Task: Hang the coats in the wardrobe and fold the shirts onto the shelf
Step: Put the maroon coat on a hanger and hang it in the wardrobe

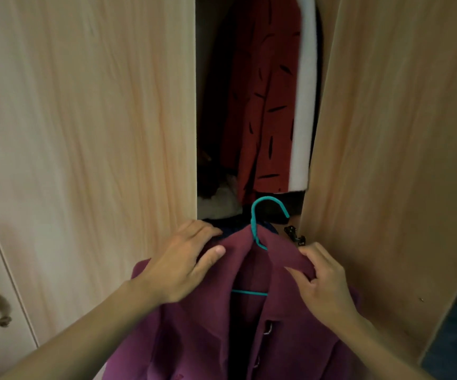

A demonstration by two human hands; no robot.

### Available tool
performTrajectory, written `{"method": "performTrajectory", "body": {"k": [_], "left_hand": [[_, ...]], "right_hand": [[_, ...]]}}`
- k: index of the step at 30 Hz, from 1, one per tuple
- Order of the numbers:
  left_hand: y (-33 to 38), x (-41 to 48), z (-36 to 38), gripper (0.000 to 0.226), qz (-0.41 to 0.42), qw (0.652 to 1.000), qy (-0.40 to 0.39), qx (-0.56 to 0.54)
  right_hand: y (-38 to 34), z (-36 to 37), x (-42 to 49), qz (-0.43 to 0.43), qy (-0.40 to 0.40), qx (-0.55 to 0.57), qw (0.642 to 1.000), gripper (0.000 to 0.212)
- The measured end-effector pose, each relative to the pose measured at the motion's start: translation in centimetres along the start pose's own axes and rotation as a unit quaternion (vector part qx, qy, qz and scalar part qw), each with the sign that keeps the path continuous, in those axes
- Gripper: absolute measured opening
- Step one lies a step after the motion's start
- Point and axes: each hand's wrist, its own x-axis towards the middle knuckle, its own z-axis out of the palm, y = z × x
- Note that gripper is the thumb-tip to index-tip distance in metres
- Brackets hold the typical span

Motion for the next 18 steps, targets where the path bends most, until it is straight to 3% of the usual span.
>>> {"method": "performTrajectory", "body": {"k": [4,8,14,18], "left_hand": [[-2.7,3.4,-0.9,0.071,-0.043,0.985,-0.038,0.164],[-5.1,5.8,-0.5,0.073,-0.07,0.932,-0.097,0.342],[-7.6,8.8,0.9,0.076,-0.022,0.876,-0.182,0.446],[-8.5,10.3,1.8,0.075,-0.036,0.838,-0.21,0.502]], "right_hand": [[1.4,0.4,1.2,-0.009,0.01,-0.002,1.0,0.033],[2.5,0.9,2.1,-0.023,-0.005,0.011,1.0,0.03],[4.4,1.7,3.3,-0.039,-0.034,0.034,0.998,0.029],[5.1,1.4,4.1,-0.047,-0.044,0.061,0.996,0.028]]}}
